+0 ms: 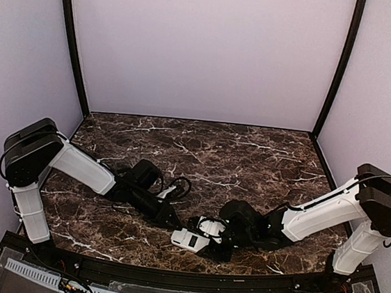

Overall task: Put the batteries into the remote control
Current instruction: Load the battery cover onto the remote control without the battery cover.

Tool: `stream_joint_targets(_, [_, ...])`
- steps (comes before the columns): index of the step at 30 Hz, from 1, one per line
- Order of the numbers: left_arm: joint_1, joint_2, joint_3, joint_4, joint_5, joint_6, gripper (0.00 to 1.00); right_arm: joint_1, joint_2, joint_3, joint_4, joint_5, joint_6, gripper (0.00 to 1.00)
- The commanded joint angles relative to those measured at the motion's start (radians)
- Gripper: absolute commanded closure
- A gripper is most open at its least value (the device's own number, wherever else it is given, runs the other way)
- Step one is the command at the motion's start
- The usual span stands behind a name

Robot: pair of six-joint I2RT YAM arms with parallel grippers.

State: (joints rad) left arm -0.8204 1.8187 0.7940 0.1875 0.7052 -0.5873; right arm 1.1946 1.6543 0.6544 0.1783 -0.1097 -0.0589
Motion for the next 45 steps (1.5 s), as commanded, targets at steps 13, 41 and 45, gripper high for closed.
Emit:
stream_joint_targets(13, [-0.029, -0.069, -0.043, -0.008, -0.017, -0.021, 0.8, -0.014, 0.041, 0.017, -0.017, 0.031, 0.017, 0.81])
stream_joint_targets(41, [-0.083, -0.055, -0.057, -0.048, -0.104, -0.031, 0.7, -0.014, 0.031, 0.016, -0.017, 0.06, 0.047, 0.9])
stream_joint_targets(45, [-0.083, -0.073, -0.062, -0.064, -0.107, -0.026, 0.67, -0.014, 0.034, 0.014, -0.019, 0.064, 0.05, 0.9])
